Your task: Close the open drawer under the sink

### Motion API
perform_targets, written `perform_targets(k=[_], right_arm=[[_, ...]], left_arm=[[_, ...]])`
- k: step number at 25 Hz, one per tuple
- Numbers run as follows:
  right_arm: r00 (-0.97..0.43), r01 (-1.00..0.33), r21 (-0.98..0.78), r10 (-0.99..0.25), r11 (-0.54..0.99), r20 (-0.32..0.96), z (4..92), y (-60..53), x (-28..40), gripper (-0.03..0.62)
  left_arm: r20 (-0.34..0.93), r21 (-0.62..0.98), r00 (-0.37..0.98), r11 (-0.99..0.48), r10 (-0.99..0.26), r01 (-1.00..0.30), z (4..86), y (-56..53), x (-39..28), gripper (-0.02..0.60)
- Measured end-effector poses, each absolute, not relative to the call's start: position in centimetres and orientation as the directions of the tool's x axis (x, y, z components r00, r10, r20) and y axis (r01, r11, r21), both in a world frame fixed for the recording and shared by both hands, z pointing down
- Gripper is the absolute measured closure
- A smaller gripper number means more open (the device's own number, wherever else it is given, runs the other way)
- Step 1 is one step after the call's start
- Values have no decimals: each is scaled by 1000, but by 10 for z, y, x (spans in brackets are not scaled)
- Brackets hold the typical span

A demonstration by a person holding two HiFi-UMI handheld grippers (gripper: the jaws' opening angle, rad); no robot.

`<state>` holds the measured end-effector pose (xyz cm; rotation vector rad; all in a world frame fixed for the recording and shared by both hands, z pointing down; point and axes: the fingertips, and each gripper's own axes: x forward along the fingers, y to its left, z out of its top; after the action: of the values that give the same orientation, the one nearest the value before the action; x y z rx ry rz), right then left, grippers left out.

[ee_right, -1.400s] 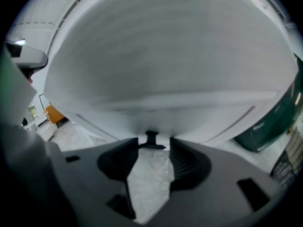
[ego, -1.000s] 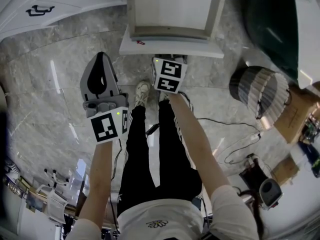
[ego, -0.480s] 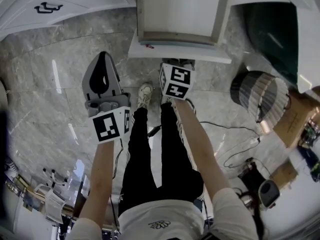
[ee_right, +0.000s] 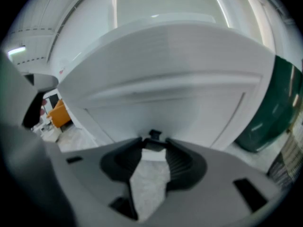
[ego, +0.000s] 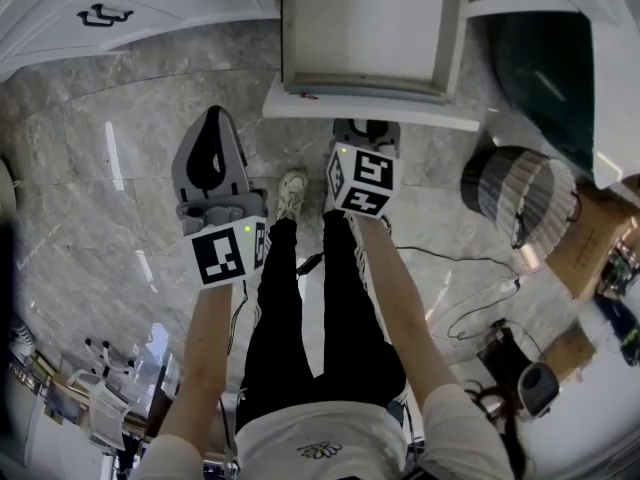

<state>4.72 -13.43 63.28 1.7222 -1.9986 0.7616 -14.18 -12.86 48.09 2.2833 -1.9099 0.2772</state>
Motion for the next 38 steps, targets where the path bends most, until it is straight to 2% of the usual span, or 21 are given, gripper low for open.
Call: perform_targets(k=[11, 30, 38], right_arm=[[-167, -985, -141, -792, 104, 588, 603, -152, 45, 424], [-141, -987, -146, -775, 64, 615, 595, -162, 45, 428], [-153, -988, -117, -768, 101, 622, 590, -162, 44, 428]], left_arm=[[222, 1, 167, -171, -961, -985, 475, -130, -141, 561], [229, -2, 133, -137, -964, -991, 478, -124, -140, 561], [230, 3, 128, -131, -965, -991, 481, -120, -140, 561]])
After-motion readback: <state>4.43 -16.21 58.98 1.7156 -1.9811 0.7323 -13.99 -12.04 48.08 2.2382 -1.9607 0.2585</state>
